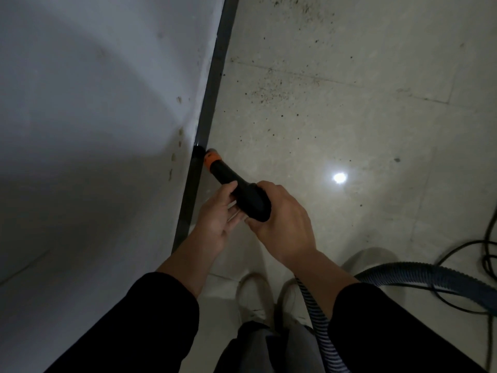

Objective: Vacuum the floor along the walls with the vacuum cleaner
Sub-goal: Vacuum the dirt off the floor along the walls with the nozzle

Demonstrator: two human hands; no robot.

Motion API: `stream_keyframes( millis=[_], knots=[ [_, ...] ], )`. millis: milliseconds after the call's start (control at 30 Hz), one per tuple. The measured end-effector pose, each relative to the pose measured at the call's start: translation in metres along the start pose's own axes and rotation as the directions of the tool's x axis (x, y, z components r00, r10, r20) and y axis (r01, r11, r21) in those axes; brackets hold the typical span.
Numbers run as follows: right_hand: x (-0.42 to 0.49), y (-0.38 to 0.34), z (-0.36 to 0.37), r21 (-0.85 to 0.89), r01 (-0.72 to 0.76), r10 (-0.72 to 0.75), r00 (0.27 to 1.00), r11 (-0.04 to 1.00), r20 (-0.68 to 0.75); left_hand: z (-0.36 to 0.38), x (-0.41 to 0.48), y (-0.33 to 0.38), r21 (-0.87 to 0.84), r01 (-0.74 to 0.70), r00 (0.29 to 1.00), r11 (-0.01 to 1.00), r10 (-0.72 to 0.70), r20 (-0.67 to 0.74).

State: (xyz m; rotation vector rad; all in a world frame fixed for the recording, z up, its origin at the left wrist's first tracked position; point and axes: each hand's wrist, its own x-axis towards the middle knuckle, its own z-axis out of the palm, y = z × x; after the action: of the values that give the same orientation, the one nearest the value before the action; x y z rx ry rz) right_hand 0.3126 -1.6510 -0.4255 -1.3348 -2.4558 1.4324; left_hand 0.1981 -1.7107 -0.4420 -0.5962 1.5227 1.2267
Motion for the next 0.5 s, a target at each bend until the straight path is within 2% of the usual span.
stream_keyframes(
  millis=[500],
  knots=[
    [0.004,0.004,-0.026,-0.045,-0.051,0.049,0.997,0.998,-0.054,0.03,0.001,0.005,0.077,0.032,0.998,0.997,-0.036,0.049]
  ],
)
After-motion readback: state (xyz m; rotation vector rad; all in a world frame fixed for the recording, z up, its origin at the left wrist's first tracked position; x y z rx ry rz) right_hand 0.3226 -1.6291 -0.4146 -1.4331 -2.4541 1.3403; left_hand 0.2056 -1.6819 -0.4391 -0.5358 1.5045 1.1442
